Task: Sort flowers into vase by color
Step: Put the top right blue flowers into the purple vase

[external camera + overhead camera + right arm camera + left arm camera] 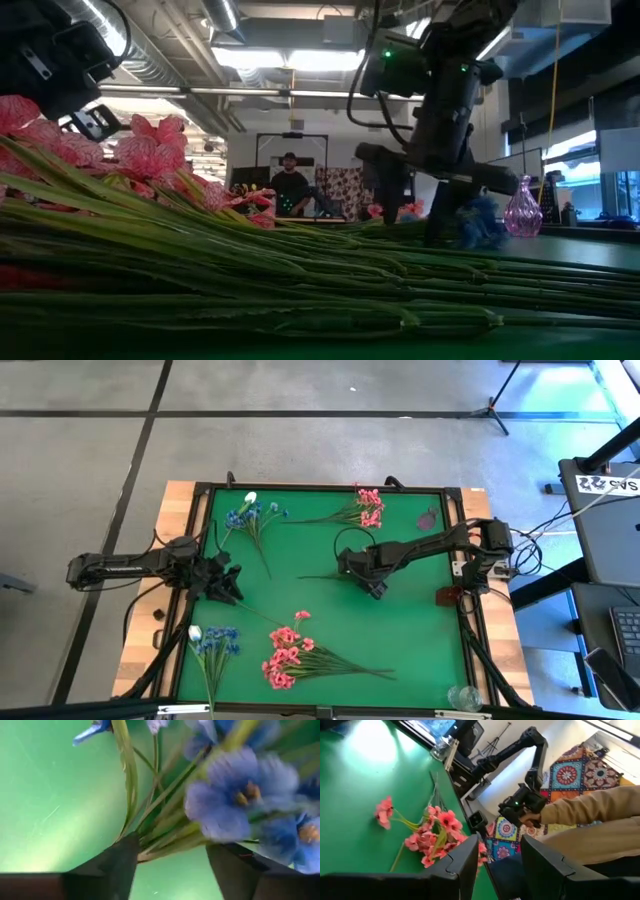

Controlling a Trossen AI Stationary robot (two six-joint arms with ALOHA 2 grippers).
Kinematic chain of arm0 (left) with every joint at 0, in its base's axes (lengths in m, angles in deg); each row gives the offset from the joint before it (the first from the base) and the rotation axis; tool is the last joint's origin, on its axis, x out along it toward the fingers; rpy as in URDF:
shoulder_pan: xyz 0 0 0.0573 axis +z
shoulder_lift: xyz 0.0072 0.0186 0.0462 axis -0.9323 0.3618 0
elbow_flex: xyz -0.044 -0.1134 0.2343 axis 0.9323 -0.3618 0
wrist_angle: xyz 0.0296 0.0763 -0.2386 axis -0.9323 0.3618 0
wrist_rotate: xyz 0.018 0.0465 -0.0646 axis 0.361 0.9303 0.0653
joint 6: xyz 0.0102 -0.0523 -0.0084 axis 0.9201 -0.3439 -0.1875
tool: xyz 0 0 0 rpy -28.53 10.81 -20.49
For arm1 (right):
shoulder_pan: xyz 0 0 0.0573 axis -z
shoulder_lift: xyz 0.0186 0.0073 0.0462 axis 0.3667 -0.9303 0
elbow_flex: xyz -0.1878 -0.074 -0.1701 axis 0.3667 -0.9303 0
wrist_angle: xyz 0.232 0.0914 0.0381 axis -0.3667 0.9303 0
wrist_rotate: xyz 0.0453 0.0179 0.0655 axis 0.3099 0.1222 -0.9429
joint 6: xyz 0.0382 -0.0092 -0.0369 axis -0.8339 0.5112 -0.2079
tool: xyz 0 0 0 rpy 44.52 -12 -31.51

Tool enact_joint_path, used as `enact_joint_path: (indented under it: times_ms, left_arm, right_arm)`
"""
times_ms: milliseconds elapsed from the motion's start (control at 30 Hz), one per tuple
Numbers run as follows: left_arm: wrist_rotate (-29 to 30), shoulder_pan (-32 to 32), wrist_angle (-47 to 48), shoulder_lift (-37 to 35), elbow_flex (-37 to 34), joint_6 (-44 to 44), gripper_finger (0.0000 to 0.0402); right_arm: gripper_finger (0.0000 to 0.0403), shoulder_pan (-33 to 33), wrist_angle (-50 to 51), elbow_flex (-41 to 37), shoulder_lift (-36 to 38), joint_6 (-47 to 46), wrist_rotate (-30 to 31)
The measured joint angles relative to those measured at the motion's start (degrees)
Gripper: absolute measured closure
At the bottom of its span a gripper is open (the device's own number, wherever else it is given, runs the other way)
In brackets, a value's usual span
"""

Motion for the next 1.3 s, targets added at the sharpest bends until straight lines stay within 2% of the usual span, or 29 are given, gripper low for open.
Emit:
enact_joint_path:
  times_ms: [133, 300, 400, 500, 600, 700, 767, 833, 900, 1067, 1300]
  left_arm:
    - [-0.1, 0.0, 0.0, 0.0, 0.0, -1.2, 0.0259]
    - [-0.1, 0.0, -0.2, 0.0, 0.0, -4.0, 0.0259]
    - [1.8, 0.0, -0.2, 0.0, 0.0, -4.0, 0.0259]
    - [5.1, 0.0, -0.3, 0.0, 0.0, -4.0, 0.0259]
    - [8.3, 0.0, -0.5, 0.0, 0.0, -4.0, 0.0259]
    - [11.1, 0.0, -0.8, 0.0, 0.0, -4.0, 0.0259]
    - [13.0, 0.0, -0.9, 0.0, 0.0, -4.0, 0.0259]
    - [15.1, 0.1, -1.0, 0.0, 0.0, -4.1, 0.0259]
    - [17.6, 0.3, -1.5, 0.0, 0.0, -4.1, 0.0259]
    - [24.9, 2.6, -3.1, 0.0, 0.0, -3.6, 0.0259]
    - [34.1, 6.0, -5.6, 0.0, 0.0, -0.3, 0.0259]
  right_arm:
    - [0.0268, -0.2, 1.4, -0.1, 0.1, 0.7, 3.5]
    - [0.0383, 0.2, 2.2, -0.2, 3.9, 6.8, 13.9]
    - [0.0381, 1.1, 3.3, 0.0, 9.4, 13.5, 22.4]
    - [0.0375, 1.8, 5.0, 0.0, 16.8, 25.7, 33.5]
    - [0.0392, 2.3, 7.3, 0.0, 25.2, 41.3, 47.0]
    - [0.039, 3.0, 9.3, 0.0, 31.9, 59.5, 61.0]
    - [0.0382, 4.2, 9.5, 0.0, 35.3, 71.9, 66.3]
    - [0.0382, 6.6, 9.2, 0.0, 37.9, 79.5, 66.9]
    - [0.039, 9.7, 10.1, 0.0, 39.8, 82.8, 66.7]
    - [0.039, 16.7, 16.1, -0.1, 42.9, 83.2, 69.2]
    - [0.0396, 20.8, 19.9, -0.8, 43.7, 82.2, 70.9]
